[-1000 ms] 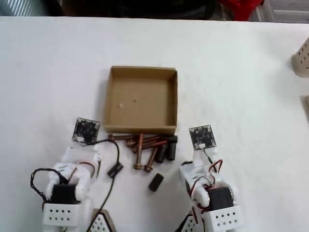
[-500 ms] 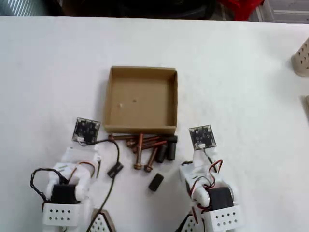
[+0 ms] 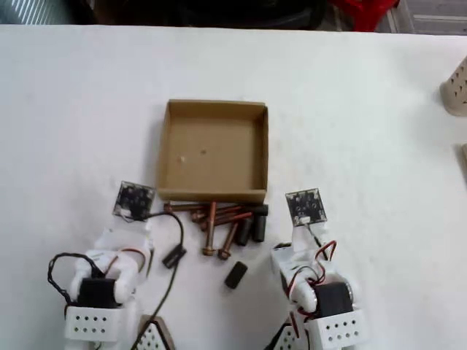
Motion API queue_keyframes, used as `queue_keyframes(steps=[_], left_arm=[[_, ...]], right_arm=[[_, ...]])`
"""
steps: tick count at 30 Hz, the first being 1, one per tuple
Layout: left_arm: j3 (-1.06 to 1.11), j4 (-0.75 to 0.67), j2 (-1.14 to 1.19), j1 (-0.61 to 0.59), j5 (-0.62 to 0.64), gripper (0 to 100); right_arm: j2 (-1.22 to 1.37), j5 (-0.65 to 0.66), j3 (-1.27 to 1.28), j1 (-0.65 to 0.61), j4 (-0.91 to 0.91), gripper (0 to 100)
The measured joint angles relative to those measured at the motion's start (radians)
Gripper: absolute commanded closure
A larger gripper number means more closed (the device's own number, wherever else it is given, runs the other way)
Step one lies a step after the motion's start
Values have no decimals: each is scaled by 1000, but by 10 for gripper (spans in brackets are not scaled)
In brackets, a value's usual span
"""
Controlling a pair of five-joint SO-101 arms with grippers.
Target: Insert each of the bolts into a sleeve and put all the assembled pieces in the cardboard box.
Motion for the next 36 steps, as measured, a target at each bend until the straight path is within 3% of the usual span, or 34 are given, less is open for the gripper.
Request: queue_keyframes(steps=[7, 20, 26, 33, 36], left_arm=[[-2, 11, 0, 3, 0, 976], [-48, -147, -2, 3, 0, 978], [-129, -149, 0, -20, 0, 977], [-236, -57, 0, 6, 60, 976], [-255, -52, 26, 17, 71, 976]], right_arm=[[0, 0, 0, 0, 0, 979], [0, 0, 0, 0, 0, 980], [0, 0, 0, 0, 0, 978], [0, 0, -3, 2, -9, 977], [0, 0, -14, 54, -48, 977]])
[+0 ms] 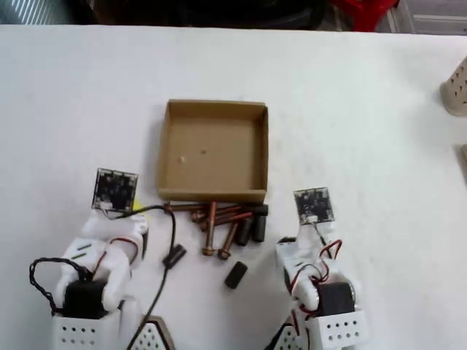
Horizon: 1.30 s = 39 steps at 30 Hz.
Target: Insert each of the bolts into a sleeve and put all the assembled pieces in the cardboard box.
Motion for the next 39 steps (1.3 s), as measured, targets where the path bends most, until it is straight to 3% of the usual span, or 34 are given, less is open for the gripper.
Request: queue_keyframes(steps=[8, 11, 15, 27, 39], left_arm=[[-192, -66, 477, 8, 97, 976], [-256, -97, 671, 8, 157, 976], [-267, -150, 838, 8, 206, 976], [-269, -221, 930, 8, 213, 976], [-267, -229, 930, 8, 213, 976]], right_arm=[[0, 0, 0, 29, -198, 974], [2, 9, 5, 28, -256, 921], [3, 158, 5, 15, -267, 909], [55, 204, -129, 3, -149, 905], [813, 184, -439, -89, -224, 906]])
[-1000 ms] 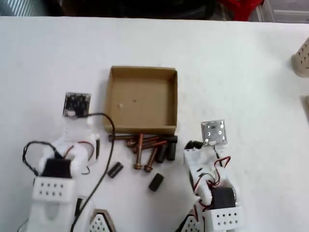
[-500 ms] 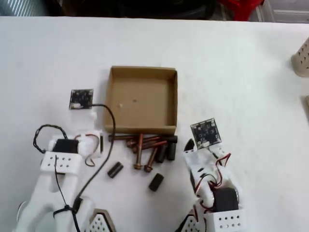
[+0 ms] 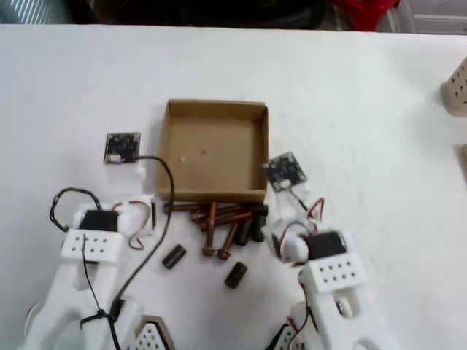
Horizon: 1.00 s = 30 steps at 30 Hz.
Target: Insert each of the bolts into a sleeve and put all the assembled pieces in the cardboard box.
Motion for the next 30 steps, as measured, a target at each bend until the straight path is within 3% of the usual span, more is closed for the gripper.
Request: queue_keyframes(steps=[3, 10, 15, 30], left_arm=[[6, -31, 0, 0, 0, 976], [6, -58, 0, 0, 0, 976], [6, -58, 0, 0, 0, 976], [6, -58, 0, 0, 0, 976]], right_arm=[[127, -11, -40, -2, -75, 906], [256, -247, -103, -123, -118, 907], [347, -322, -106, -161, -170, 907], [545, -356, -167, -147, -209, 908]])
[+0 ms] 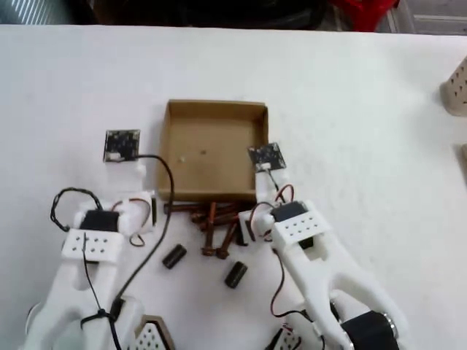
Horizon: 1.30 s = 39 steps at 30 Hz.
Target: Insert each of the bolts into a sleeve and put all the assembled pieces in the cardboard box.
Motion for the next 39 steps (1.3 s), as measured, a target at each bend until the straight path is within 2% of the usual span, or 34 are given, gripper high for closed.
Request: queue_keyframes(steps=[2, 7, 13, 17, 20, 25, 28, 34, 39], left_arm=[[0, 0, 0, 0, 0, 976], [0, 0, 0, 0, 0, 976], [5, 0, 0, 48, 2, 976], [43, -49, 0, 75, 2, 976], [48, -64, 0, 72, 2, 976], [49, -68, 0, 72, 2, 976], [49, -68, 0, 72, 2, 976], [49, -68, 0, 81, 2, 976], [23, -26, 0, 175, 2, 976]], right_arm=[[3, 25, -3, 2, 14, 906], [3, 193, 0, -21, 23, 905], [3, 226, 2, -31, 25, 904], [3, 235, 2, -31, 35, 903], [5, 290, 2, -29, 43, 902], [5, 331, 2, -17, 55, 839], [6, 338, 3, -15, 58, 867], [6, 338, 6, -15, 58, 985], [6, 391, 6, 0, 58, 982]])
